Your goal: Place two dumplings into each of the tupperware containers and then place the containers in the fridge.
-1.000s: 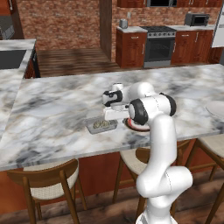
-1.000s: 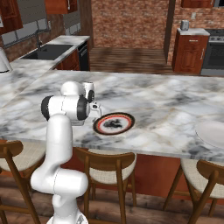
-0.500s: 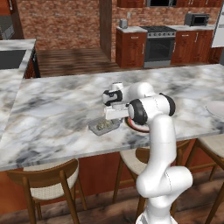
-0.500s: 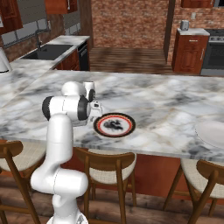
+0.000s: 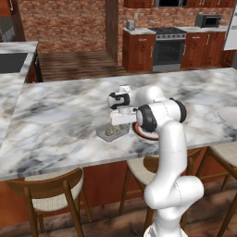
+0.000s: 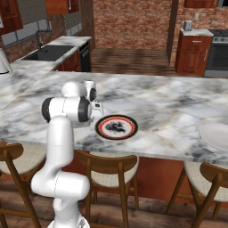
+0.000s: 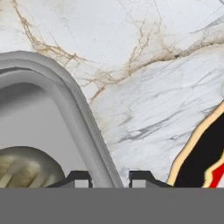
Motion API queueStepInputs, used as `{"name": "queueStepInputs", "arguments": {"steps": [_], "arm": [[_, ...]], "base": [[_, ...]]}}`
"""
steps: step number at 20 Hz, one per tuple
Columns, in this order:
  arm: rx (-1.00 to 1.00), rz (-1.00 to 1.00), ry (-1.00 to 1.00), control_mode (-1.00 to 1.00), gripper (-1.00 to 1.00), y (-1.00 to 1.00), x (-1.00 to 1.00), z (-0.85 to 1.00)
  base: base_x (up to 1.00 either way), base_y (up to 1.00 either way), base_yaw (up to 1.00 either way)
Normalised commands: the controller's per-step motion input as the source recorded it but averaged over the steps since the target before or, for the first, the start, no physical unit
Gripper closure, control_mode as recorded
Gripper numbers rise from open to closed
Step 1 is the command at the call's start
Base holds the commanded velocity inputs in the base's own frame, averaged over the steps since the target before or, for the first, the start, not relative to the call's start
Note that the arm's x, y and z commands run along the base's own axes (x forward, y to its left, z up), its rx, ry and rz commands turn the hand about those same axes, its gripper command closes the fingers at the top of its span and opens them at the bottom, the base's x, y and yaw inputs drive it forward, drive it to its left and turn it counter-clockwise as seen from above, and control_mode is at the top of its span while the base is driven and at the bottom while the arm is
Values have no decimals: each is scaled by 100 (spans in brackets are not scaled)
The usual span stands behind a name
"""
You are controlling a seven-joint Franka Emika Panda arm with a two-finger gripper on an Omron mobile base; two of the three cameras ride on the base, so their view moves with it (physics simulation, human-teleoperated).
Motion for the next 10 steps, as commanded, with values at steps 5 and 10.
{"name": "queueStepInputs", "arguments": {"steps": [5, 10], "arm": [[1, -16, 8, -100, 100, 0, -47, 72], [2, -31, 5, -100, 100, 0, -90, 68]], "base": [[0, 0, 0], [0, 0, 0]]}}
